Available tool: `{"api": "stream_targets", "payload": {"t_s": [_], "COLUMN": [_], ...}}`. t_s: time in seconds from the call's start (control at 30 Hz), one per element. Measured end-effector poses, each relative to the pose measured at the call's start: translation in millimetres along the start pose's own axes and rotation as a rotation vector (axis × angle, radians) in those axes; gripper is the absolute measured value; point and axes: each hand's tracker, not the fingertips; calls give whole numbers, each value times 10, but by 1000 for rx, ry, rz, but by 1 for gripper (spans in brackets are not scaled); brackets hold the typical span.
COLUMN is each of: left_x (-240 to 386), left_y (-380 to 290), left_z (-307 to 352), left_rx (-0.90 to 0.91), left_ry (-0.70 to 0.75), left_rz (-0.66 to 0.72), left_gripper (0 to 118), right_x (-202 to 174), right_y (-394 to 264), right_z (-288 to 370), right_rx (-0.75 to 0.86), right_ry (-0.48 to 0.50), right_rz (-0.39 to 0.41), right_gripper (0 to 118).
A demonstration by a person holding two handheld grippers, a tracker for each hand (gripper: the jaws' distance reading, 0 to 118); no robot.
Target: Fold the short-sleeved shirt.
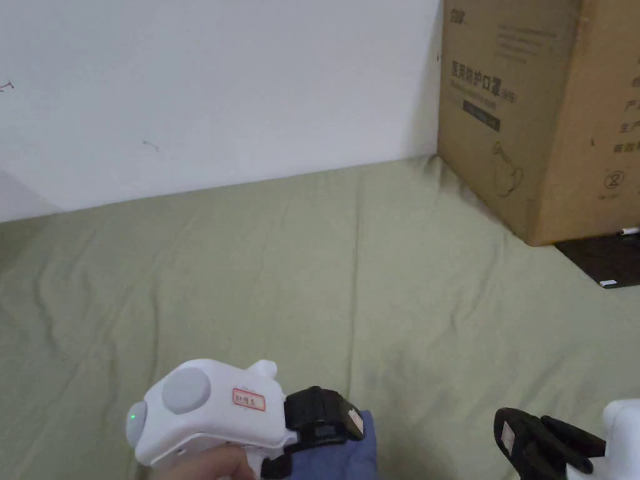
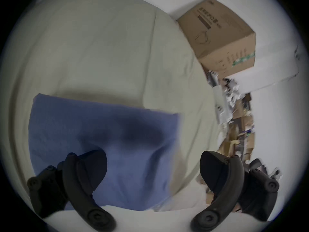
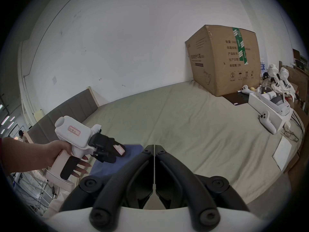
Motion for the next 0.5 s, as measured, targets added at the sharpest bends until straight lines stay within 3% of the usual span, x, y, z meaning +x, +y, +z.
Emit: {"api": "stream_targets", "payload": {"t_s": [0.1,0.23,0.27,0.3,0.33,0.4,0.47,0.5], "left_x": [27,118,157,220,280,331,384,377], "left_y": [30,-10,-39,-80,-116,-189,-242,-251], "left_z": [269,608,620,600,543,349,38,-105], "left_rx": [74,130,144,173,188,180,127,113], "left_ry": [39,149,175,216,245,258,269,257], "left_rz": [-60,-264,-327,-390,-449,-506,-520,-512], "left_gripper": [118,117,111,90,90,71,9,7], "right_x": [50,55,53,50,45,32,24,21], "right_y": [-29,-52,-53,-53,-49,-43,-35,-28], "right_z": [9,-21,-26,-29,-31,-30,-23,-23], "right_rx": [-2,-1,0,0,0,3,8,11], "right_ry": [-5,0,5,11,16,21,18,12], "right_rz": [-14,-24,-28,-31,-30,-20,-7,-6], "right_gripper": [3,3,3,3,3,3,3,3]}}
